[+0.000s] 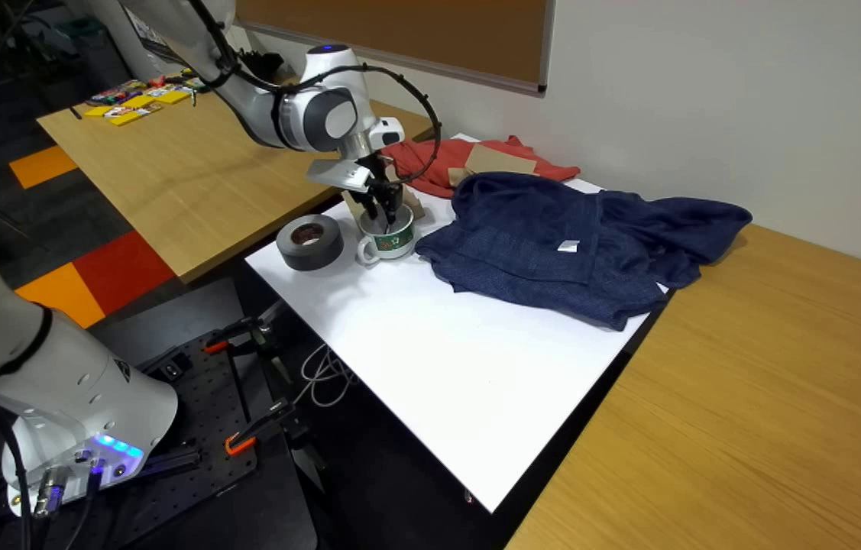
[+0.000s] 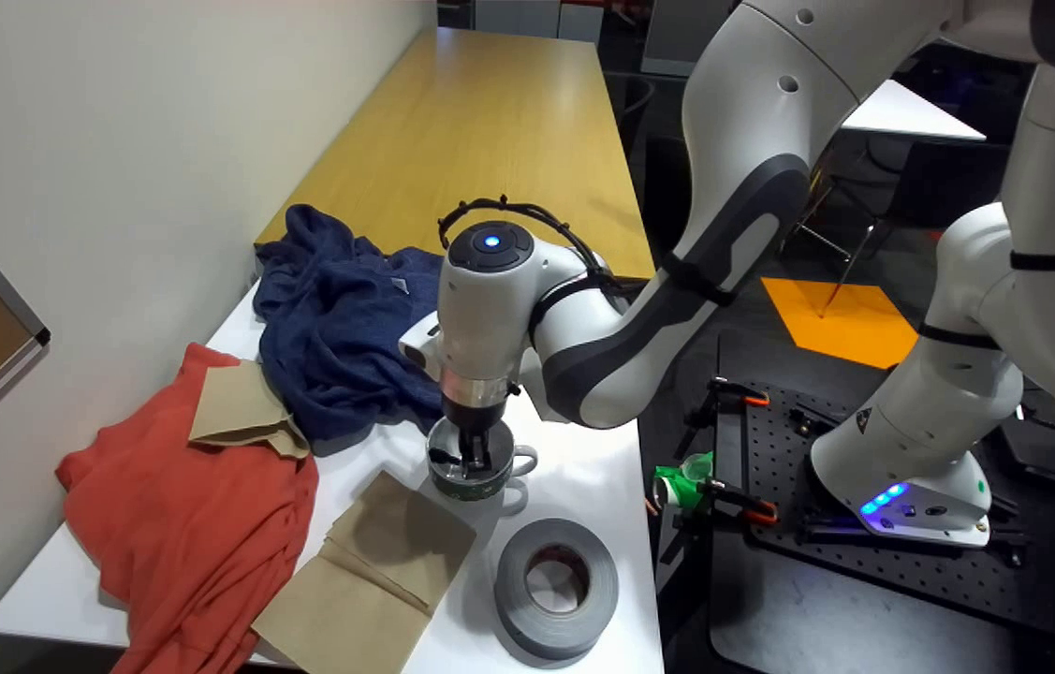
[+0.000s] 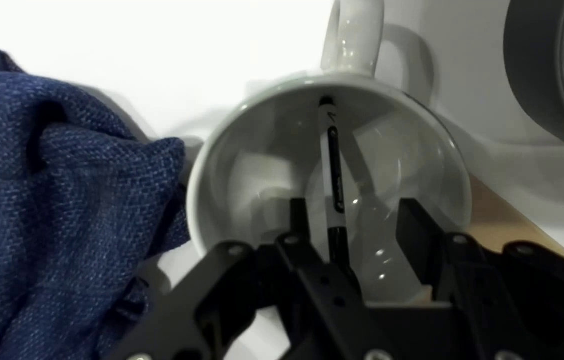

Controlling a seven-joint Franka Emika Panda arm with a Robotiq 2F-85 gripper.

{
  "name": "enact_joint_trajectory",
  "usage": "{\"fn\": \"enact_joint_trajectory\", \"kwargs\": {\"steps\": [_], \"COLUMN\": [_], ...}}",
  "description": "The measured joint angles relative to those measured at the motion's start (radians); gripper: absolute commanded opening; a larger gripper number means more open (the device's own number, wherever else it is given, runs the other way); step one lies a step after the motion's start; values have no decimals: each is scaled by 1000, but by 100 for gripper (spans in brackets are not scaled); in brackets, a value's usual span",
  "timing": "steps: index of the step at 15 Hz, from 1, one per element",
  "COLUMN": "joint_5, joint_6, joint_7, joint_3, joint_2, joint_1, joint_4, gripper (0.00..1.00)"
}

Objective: Remove the pen from the green mug

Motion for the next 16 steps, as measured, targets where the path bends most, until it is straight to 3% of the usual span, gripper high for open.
{"fn": "enact_joint_trajectory", "kwargs": {"steps": [1,4,11,16], "joint_5": [0,0,-1,-30], "joint_6": [3,9,12,12], "joint_7": [0,0,1,42], "joint_3": [0,-2,-13,-59], "joint_2": [9,36,44,-67], "joint_1": [0,0,20,57], "joint_4": [6,22,37,-9], "gripper": [25,2,3,3]}}
